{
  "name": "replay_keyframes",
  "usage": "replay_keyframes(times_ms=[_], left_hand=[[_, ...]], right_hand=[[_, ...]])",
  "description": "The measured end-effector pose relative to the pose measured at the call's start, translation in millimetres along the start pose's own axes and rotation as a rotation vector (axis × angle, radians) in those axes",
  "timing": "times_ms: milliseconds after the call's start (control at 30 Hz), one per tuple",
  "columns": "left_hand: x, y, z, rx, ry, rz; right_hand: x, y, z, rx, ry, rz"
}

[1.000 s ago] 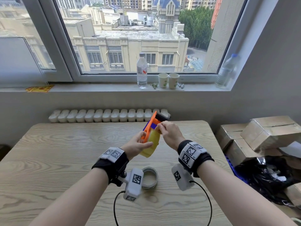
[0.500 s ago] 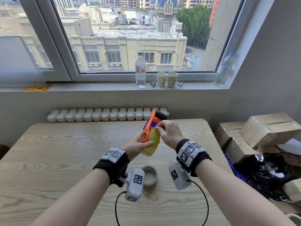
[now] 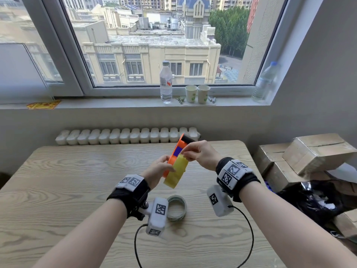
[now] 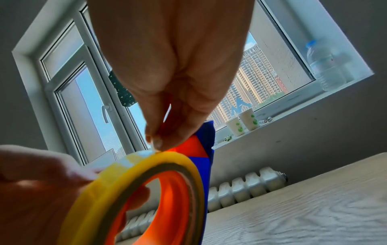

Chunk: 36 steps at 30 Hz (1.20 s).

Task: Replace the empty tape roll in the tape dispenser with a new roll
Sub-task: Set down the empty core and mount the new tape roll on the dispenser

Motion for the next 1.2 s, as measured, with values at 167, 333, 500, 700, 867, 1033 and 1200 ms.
replay_keyframes(times_ms=[167,333,500,700,867,1033,1200], left_hand=[[-4.5,3.9,0.7,0.010,-0.038,-0.014],[-10.2,4.6,2.5,-0.010,-0.060,-0.016],[-12.9,3.6,3.4,-0.022,-0.075,-0.052],[-17.3,9.4,7.2,-0.041,-0.026,-0.126],[-18.0,8.0,4.6,-0.055,0.027,-0.096],[-19.2,4.0,-2.3,-0.062,0.118,-0.063],[-20.8,3.7,-4.0,-0.080,0.112,-0.066]], right_hand=[[-5.8,9.4,-1.1,0.039,0.071,-0.019],[-3.8,10.9,2.3,0.001,0.113,-0.169],[-0.7,12.1,3.5,-0.126,0.063,-0.252],[2.7,15.6,2.8,-0.096,0.207,-0.145],[6.8,17.3,2.2,-0.077,0.276,-0.143],[8.1,16.3,4.1,-0.032,0.330,-0.159],[9.3,14.5,2.5,0.001,0.391,-0.217]])
Point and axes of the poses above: each hand's wrist, its own z-axis towards the middle knuckle, its own x-axis out of the palm, y = z × x, the point moved 2 cm from there along z, towards the middle knuckle
